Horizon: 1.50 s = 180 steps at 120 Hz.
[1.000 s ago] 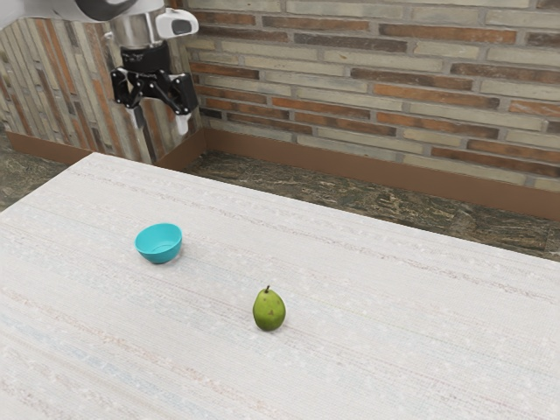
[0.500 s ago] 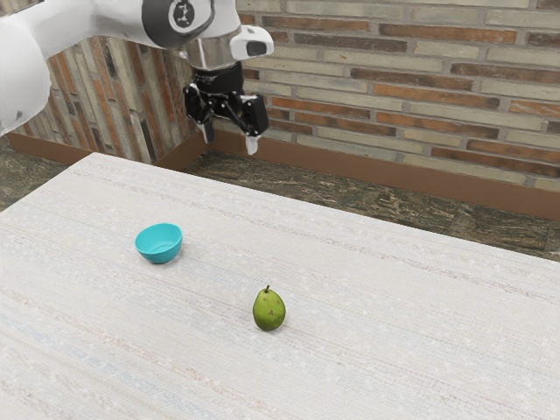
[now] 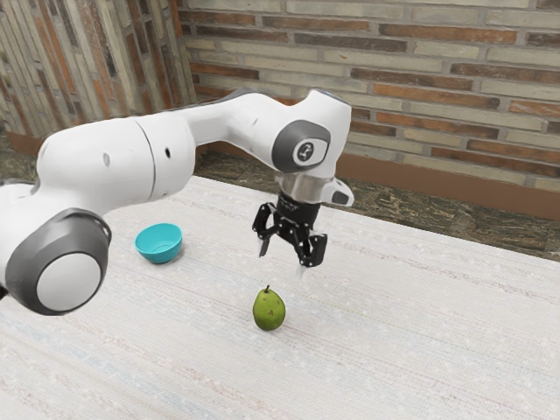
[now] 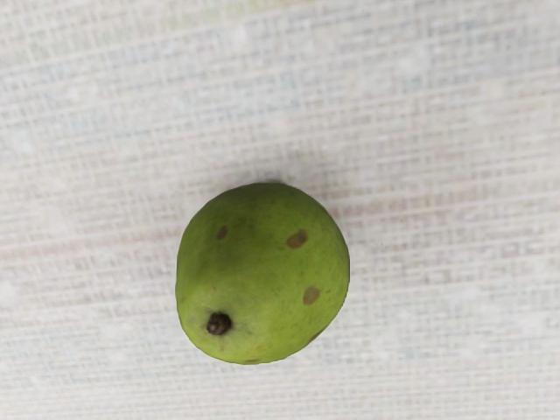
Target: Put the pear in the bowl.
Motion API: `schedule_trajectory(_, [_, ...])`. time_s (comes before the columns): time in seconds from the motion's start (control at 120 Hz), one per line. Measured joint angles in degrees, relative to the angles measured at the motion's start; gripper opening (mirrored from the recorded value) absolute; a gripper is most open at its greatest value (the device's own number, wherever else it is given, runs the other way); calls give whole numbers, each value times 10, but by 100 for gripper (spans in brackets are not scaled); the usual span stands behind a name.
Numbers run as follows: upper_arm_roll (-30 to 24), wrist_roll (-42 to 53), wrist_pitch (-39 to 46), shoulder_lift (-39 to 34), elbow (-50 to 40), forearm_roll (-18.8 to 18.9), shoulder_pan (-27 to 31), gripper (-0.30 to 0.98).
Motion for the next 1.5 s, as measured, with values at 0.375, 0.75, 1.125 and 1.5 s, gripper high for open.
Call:
schedule_trajectory(0.375, [8, 56, 47, 75, -1, 10, 4, 69])
schedule_trajectory(0.75, [18, 87, 54, 81, -35, -10, 4, 69])
schedule_trajectory(1.125, [19, 97, 38, 84, -42, -11, 4, 54])
schedule_trajectory(1.5, [32, 98, 26, 76, -44, -7, 1, 30])
